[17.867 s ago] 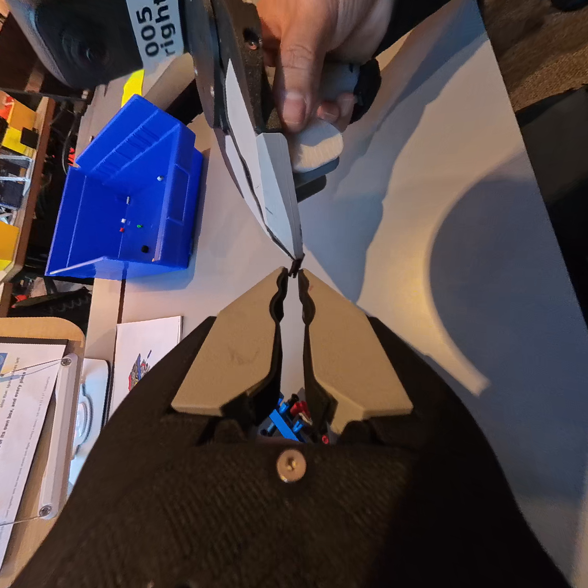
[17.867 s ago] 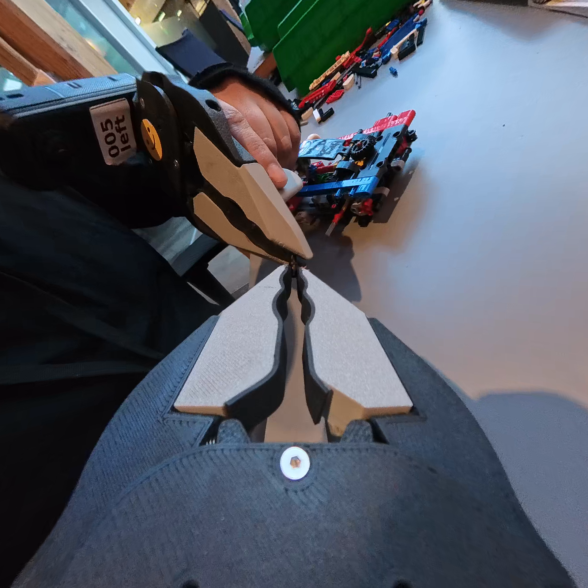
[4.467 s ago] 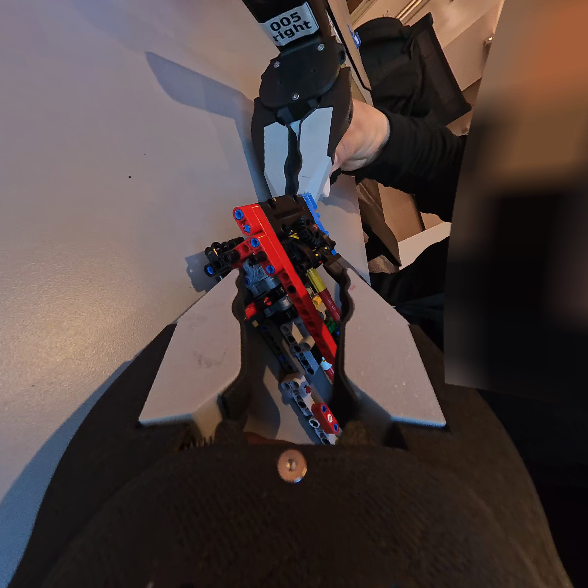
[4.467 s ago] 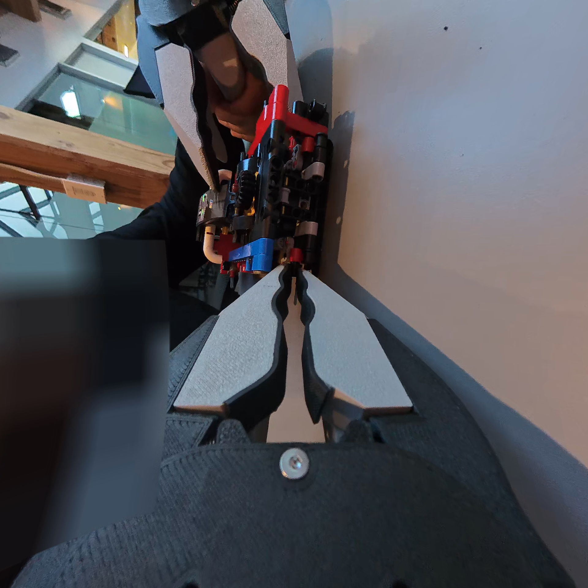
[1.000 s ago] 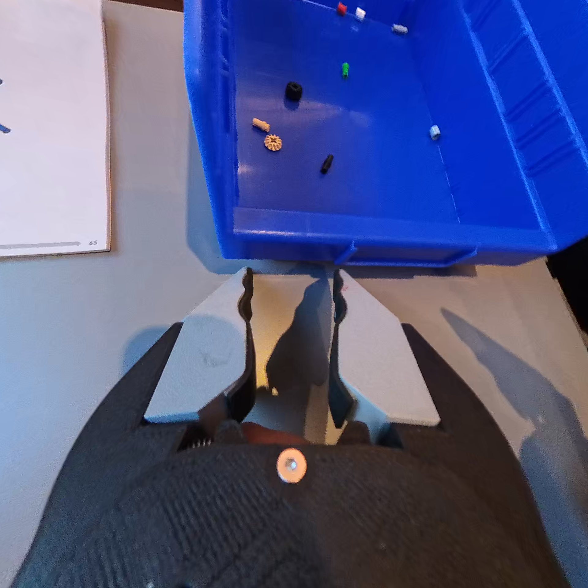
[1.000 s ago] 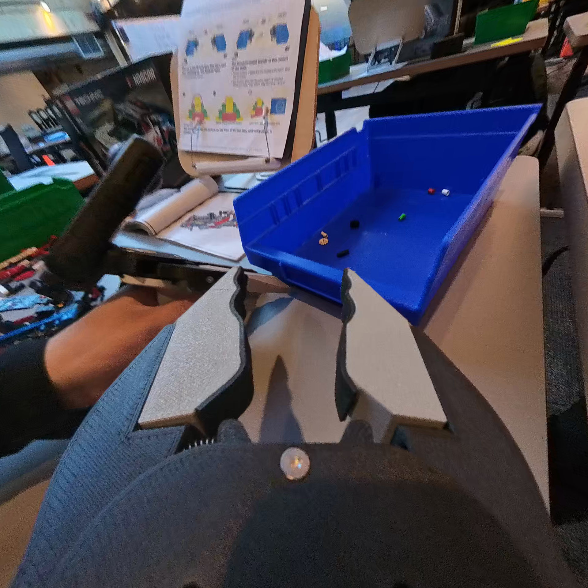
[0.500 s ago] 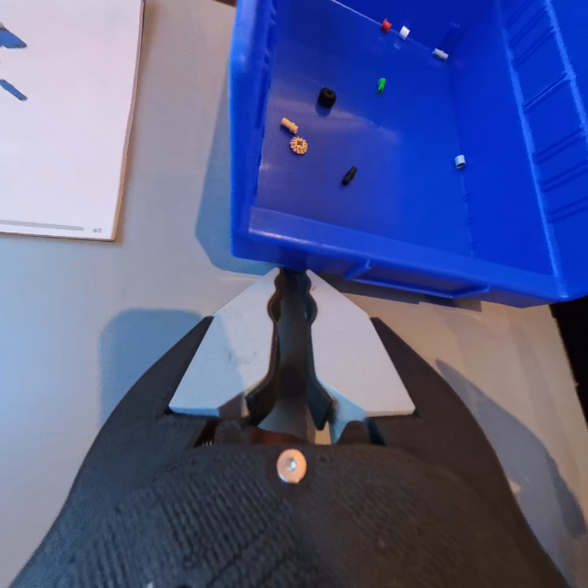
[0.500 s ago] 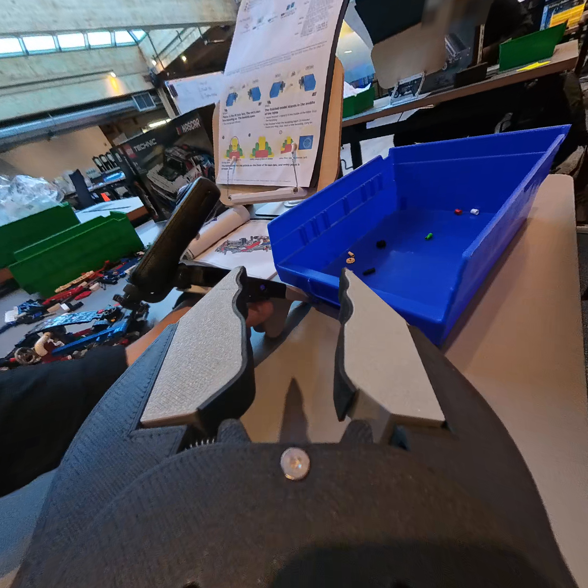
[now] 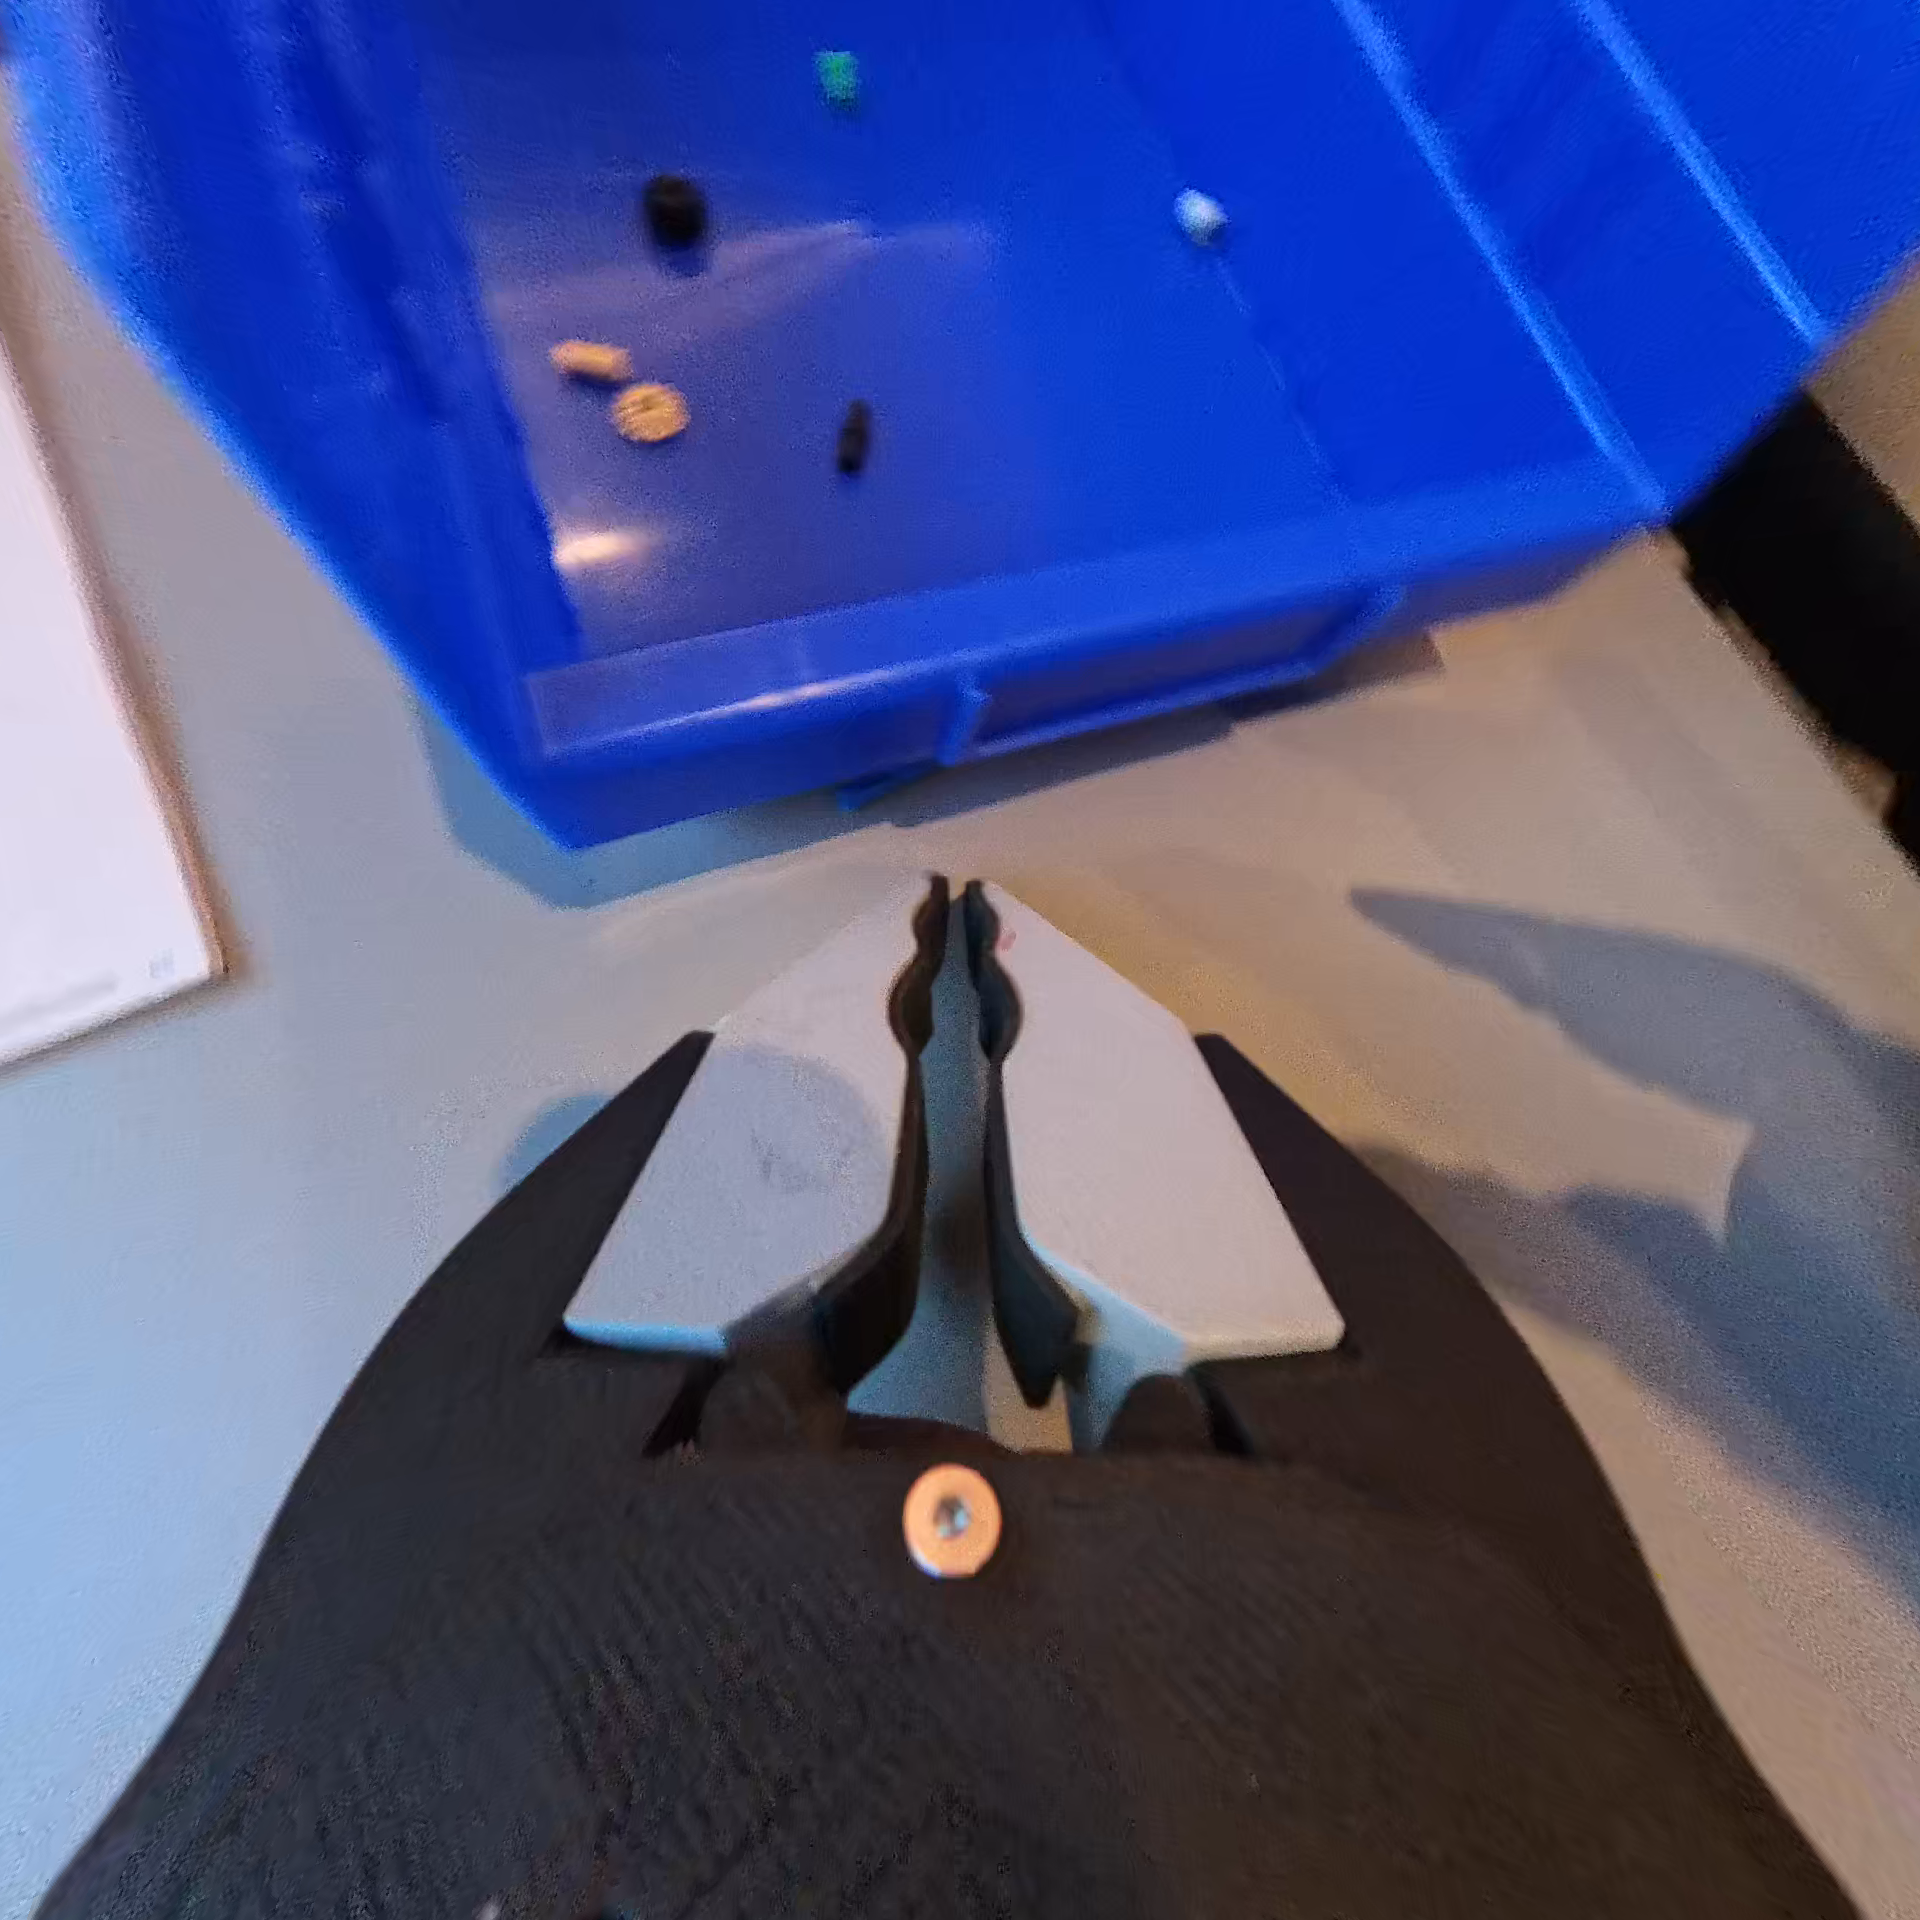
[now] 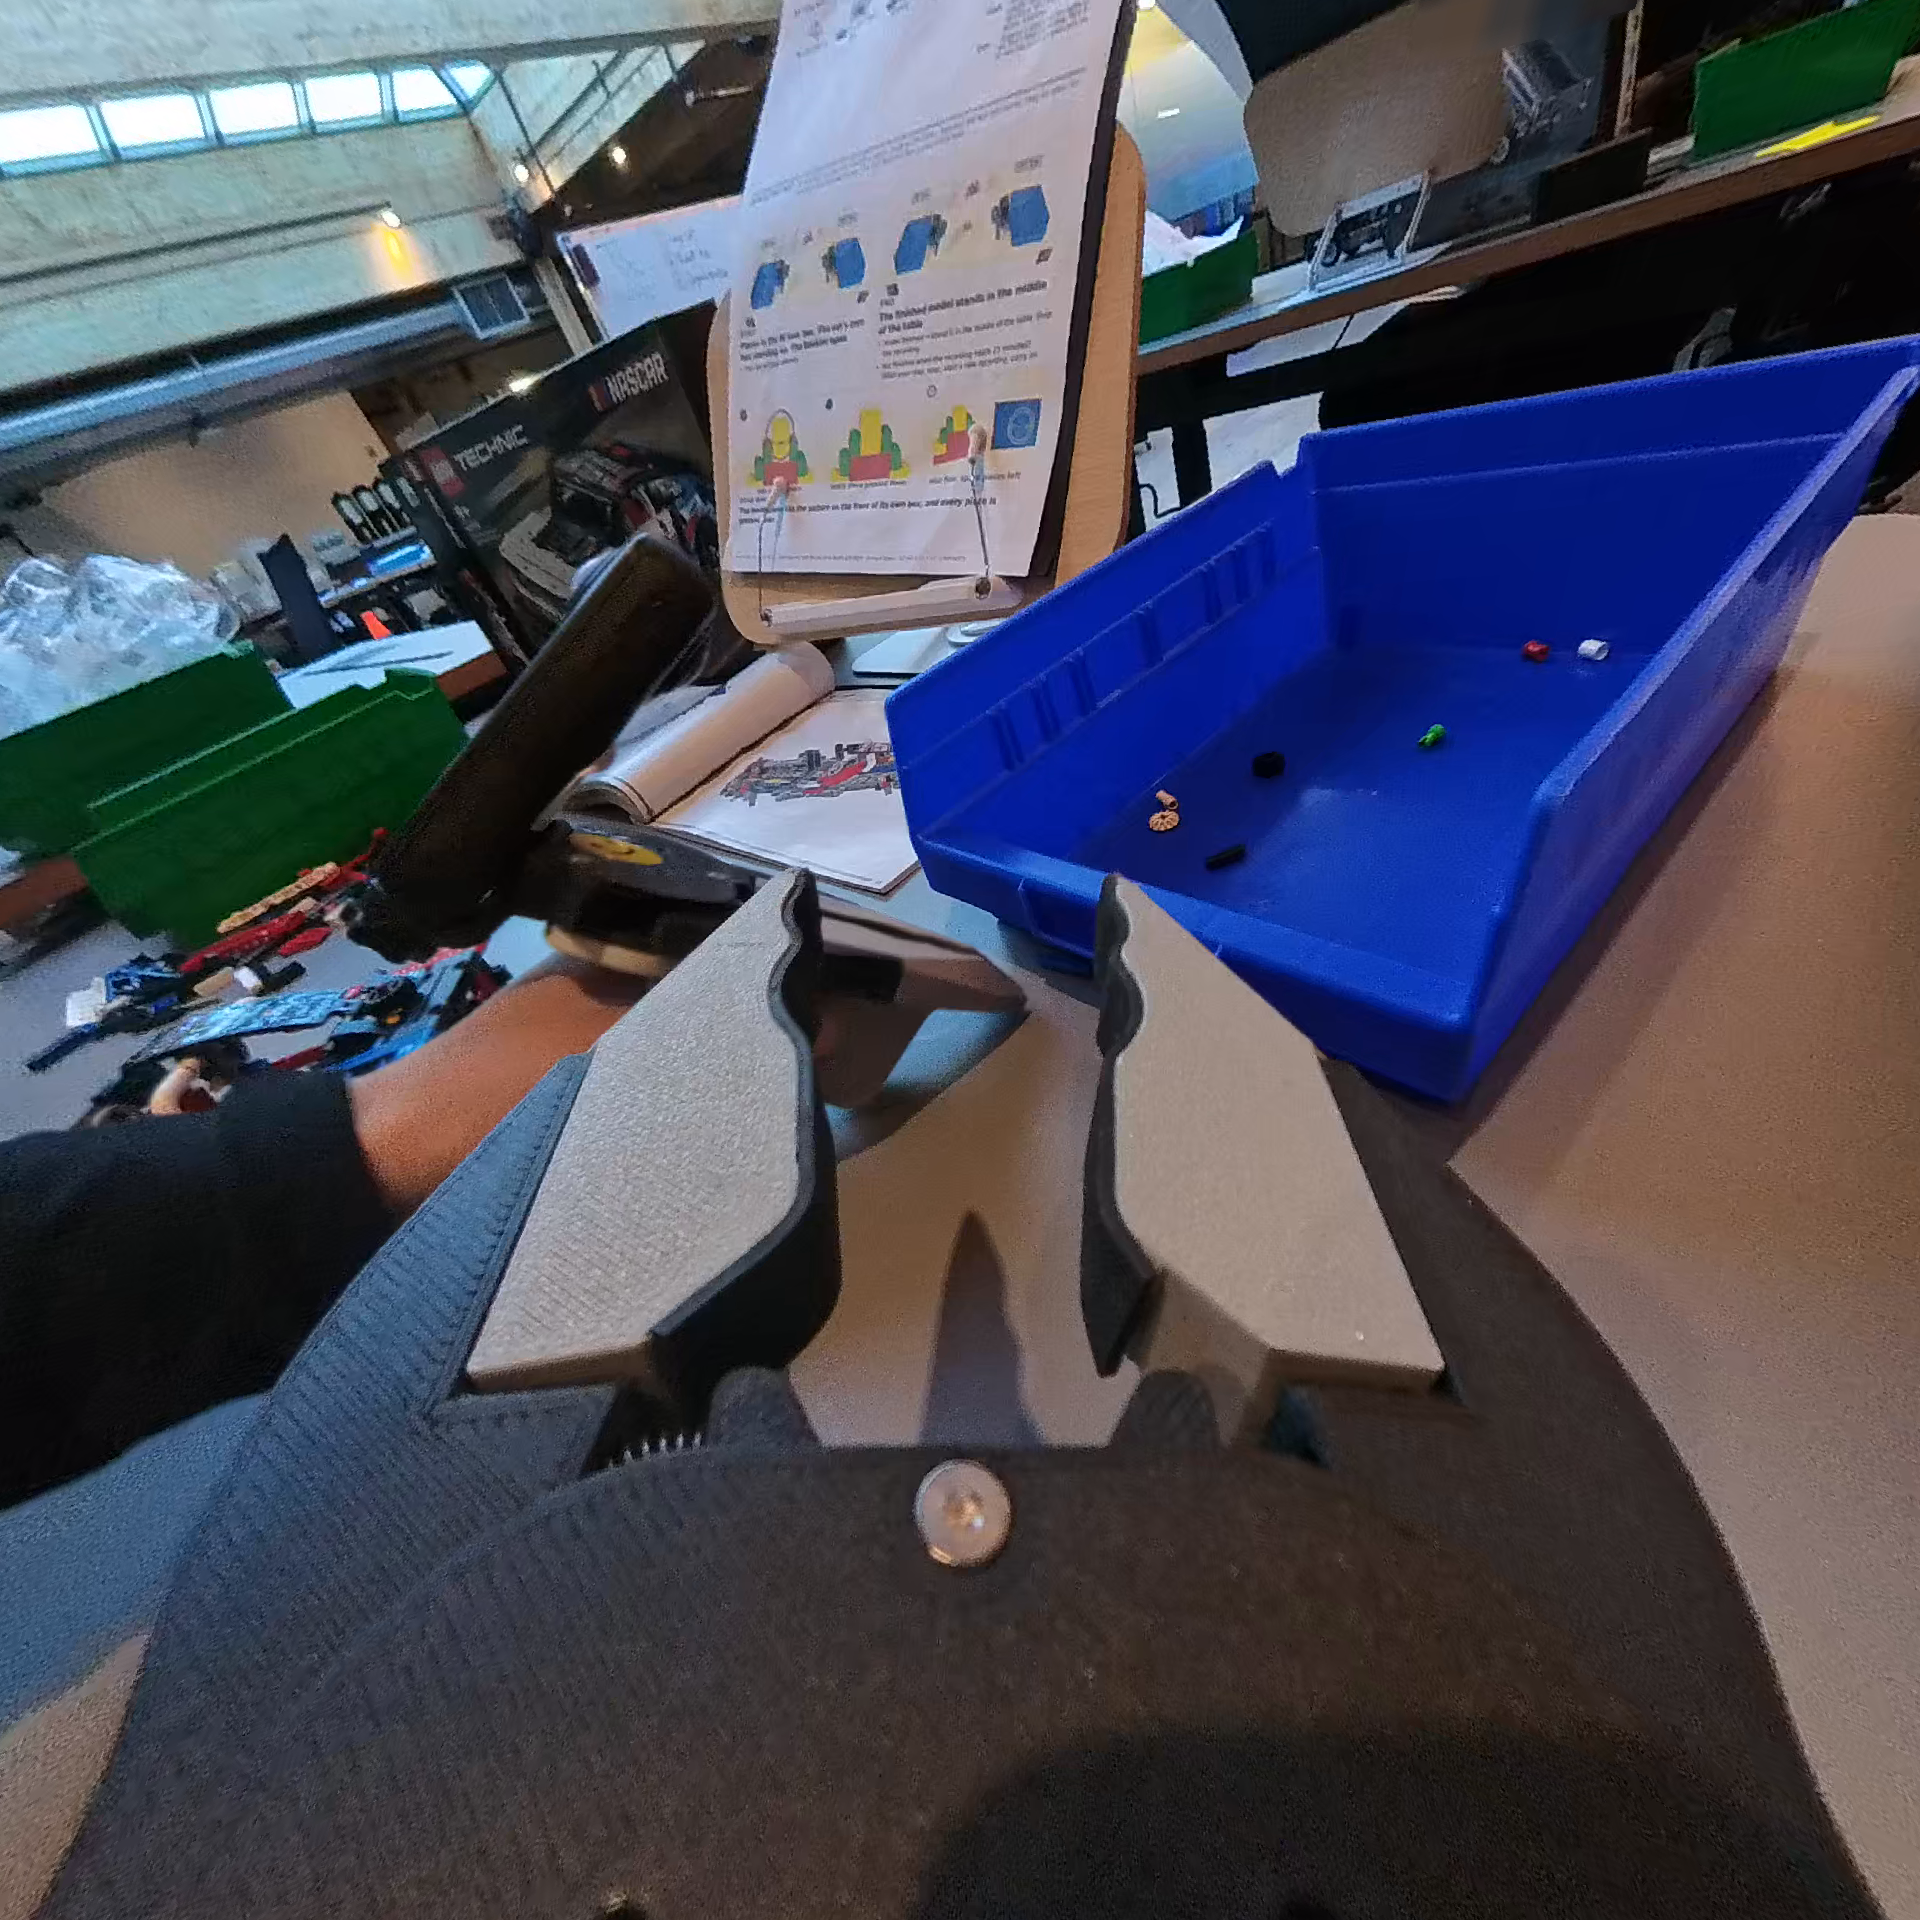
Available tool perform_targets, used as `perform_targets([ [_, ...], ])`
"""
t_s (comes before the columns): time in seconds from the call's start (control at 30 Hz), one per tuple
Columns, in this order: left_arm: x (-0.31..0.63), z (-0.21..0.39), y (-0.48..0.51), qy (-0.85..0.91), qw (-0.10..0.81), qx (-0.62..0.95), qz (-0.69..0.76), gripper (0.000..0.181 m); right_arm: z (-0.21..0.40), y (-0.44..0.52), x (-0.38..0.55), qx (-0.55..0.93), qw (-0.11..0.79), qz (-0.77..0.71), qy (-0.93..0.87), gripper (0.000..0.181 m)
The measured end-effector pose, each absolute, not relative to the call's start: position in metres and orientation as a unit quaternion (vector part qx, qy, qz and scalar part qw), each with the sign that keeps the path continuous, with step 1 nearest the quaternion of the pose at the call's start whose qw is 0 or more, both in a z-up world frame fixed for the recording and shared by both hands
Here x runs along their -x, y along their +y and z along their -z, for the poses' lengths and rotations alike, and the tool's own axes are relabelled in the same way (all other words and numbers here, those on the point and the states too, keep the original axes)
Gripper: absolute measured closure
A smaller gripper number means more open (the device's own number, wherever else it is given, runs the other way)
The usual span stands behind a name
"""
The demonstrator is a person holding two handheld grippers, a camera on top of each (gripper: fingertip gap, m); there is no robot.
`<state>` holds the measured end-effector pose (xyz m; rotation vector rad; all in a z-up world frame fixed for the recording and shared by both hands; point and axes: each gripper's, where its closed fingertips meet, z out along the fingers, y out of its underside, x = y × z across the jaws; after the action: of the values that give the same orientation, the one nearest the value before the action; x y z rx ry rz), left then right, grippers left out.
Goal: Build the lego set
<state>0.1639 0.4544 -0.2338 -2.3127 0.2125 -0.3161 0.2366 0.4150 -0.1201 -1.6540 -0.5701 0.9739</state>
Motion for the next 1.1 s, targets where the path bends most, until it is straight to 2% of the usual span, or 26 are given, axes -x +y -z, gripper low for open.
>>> perform_targets([
  [0.1, -0.157, 0.234, 0.447, 0.232, 0.389, 0.889, 0.062, 0.159, 0.119, 0.416, -0.237, 0.694, 0.540, -0.414, -0.235, 0.132],
  [0.2, -0.152, 0.229, 0.452, 0.280, 0.382, 0.880, 0.035, 0.146, 0.121, 0.417, -0.236, 0.696, 0.534, -0.419, -0.234, 0.132],
  [0.33, -0.163, 0.223, 0.460, 0.307, 0.369, 0.875, 0.061, 0.158, 0.122, 0.417, -0.235, 0.698, 0.536, -0.411, -0.238, 0.133],
  [0.53, -0.169, 0.237, 0.468, 0.351, 0.348, 0.867, 0.058, 0.164, 0.122, 0.418, -0.238, 0.698, 0.540, -0.408, -0.234, 0.133],
  [0.83, -0.158, 0.236, 0.472, 0.424, 0.353, 0.834, -0.003, 0.159, 0.122, 0.413, -0.230, 0.696, 0.531, -0.418, -0.245, 0.134],
  [1.0, -0.161, 0.240, 0.475, 0.411, 0.317, 0.854, 0.042, 0.169, 0.121, 0.412, -0.231, 0.693, 0.530, -0.423, -0.243, 0.135],
  [1.03, -0.160, 0.241, 0.474, 0.402, 0.305, 0.862, 0.050, 0.178, 0.121, 0.413, -0.232, 0.693, 0.530, -0.425, -0.241, 0.136],
  [1.1, -0.160, 0.241, 0.471, 0.376, 0.290, 0.877, 0.072, 0.179, 0.121, 0.413, -0.233, 0.694, 0.528, -0.429, -0.237, 0.136],
])
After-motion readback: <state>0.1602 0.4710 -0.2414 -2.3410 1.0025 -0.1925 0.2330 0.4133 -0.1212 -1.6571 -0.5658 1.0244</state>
